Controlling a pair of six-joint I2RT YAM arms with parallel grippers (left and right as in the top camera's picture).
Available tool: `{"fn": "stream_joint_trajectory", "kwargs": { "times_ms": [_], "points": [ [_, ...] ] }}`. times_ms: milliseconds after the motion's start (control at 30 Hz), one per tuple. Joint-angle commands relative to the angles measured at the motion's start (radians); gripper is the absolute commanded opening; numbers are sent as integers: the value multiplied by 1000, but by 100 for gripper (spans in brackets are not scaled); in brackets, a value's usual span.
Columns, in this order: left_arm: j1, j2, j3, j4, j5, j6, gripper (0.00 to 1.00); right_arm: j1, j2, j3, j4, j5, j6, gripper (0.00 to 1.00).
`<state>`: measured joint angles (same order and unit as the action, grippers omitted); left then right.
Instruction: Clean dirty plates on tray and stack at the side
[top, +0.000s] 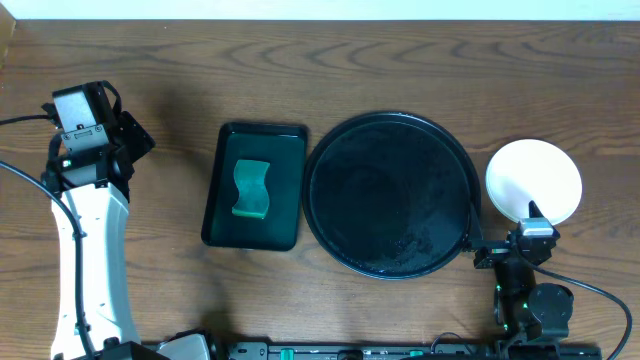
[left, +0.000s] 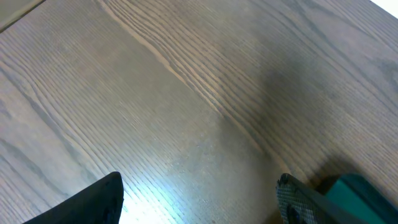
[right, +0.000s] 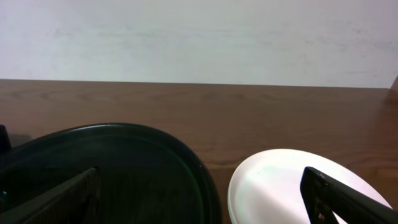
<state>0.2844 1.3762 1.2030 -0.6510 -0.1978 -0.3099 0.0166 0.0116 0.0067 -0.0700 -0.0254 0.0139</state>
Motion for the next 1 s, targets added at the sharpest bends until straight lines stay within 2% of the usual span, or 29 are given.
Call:
{"fn": "stream_joint_trajectory", "kwargs": {
  "times_ms": [0,967],
  "points": [
    [3,-7,12,-2,-13,-1,79,-8,-6,-2,-4,10,-8,99],
    [-6,-11,12,6,5,-1,79,-8,-6,-2,-4,10,-8,99]
  ]
}}
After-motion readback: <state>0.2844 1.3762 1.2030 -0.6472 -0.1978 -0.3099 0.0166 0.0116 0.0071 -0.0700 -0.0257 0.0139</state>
